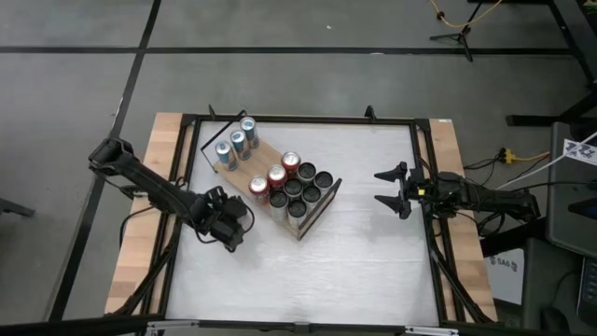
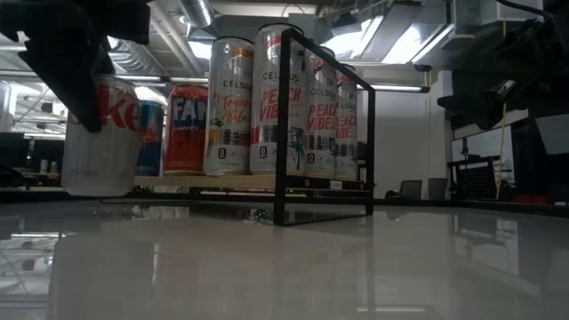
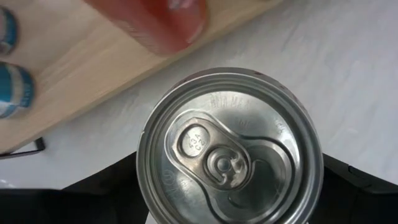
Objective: Place canned beverage on shelf
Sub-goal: Put the red-silver soda can on the shelf
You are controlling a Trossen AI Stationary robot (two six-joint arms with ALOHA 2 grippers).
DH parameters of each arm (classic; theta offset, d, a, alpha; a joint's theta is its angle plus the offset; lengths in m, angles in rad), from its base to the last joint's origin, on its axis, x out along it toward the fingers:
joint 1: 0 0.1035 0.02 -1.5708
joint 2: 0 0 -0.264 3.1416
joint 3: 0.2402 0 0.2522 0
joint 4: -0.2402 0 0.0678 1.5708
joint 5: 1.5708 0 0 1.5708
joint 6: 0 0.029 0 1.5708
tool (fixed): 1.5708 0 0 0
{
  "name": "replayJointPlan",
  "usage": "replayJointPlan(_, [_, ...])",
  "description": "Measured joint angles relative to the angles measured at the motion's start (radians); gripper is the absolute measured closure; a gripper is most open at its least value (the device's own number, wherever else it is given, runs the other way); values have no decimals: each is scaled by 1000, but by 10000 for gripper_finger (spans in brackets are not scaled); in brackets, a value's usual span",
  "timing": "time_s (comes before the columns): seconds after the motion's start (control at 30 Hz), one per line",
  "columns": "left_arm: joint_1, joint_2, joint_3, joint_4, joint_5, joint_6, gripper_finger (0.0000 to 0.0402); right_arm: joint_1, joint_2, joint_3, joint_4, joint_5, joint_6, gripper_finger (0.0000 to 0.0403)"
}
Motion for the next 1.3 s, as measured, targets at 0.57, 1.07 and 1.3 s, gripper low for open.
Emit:
replayJointPlan(0.57, [168,-126,0,-130,-22,156,93,0,0,0,0,2,0,22])
replayJointPlan(1.07, [339,-130,0,-90,-45,339,93,0,0,0,0,2,0,22])
replayJointPlan(1.3, [396,-148,1,-49,-44,400,93,0,0,0,0,2,0,22])
